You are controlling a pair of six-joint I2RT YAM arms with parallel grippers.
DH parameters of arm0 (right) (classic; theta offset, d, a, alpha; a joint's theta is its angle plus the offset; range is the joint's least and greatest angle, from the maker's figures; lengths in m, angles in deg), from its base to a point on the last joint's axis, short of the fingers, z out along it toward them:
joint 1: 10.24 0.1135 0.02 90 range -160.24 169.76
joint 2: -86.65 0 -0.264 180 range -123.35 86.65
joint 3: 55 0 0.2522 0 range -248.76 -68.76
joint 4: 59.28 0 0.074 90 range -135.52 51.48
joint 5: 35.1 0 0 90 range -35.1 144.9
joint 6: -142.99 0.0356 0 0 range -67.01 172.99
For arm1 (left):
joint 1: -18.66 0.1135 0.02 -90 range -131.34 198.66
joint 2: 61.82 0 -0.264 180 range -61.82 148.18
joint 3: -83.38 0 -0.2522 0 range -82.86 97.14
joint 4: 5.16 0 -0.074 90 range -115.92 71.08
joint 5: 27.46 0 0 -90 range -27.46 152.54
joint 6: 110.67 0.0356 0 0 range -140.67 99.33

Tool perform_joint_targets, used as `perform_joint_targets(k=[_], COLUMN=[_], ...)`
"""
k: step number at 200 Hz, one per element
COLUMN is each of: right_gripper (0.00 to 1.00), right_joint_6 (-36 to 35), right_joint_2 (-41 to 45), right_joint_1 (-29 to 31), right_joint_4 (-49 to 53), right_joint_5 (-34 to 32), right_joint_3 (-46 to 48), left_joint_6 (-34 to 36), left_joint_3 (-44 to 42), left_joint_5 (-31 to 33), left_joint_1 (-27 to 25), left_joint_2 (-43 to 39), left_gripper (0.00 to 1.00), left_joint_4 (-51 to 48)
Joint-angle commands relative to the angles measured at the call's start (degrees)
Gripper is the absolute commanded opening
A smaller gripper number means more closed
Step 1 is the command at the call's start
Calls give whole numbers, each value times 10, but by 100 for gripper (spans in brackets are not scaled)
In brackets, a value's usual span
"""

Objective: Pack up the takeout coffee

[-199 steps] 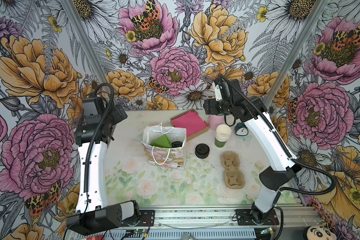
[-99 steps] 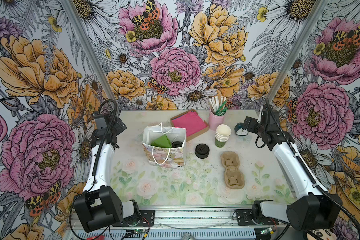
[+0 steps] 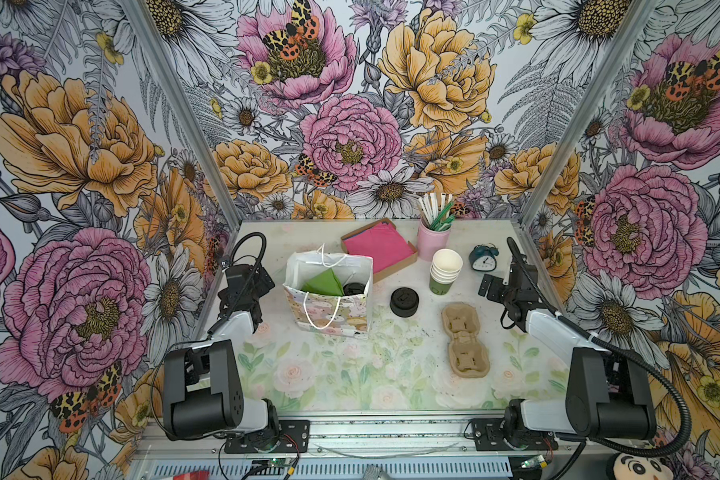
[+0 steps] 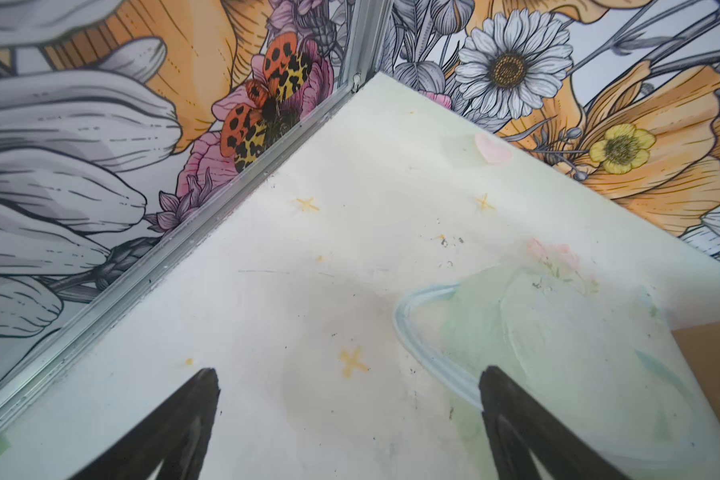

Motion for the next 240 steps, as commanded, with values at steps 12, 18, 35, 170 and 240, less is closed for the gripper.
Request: perform_joint_targets(k=[12,18,35,170,240], right_gripper=[100,100,99,100,100], right_joint_6=[-35,-38,-51,-78,-91], right_joint_2=[-42,-52,-80,-82,-84], right_joint_1=[-1,-1,0,32,32], right_joint_4=[-154,-168,-199,-592,-494], right_joint_5=[-17,-18,-20,-97,-60], right_joint_3=[8,10,8,213,159], left_joint_6=[35,40,53,164,141], left_joint_3=[-31,-39,-59,-159,-167], left_joint_5=[-30,-31,-40,-60,29], left_joint_1=[-14,-18,-28,-108,-114], left_joint_2=[13,16,27,61,74], left_gripper=[99,99,99,99,99], left_joint_4=[153,166,207,426,466])
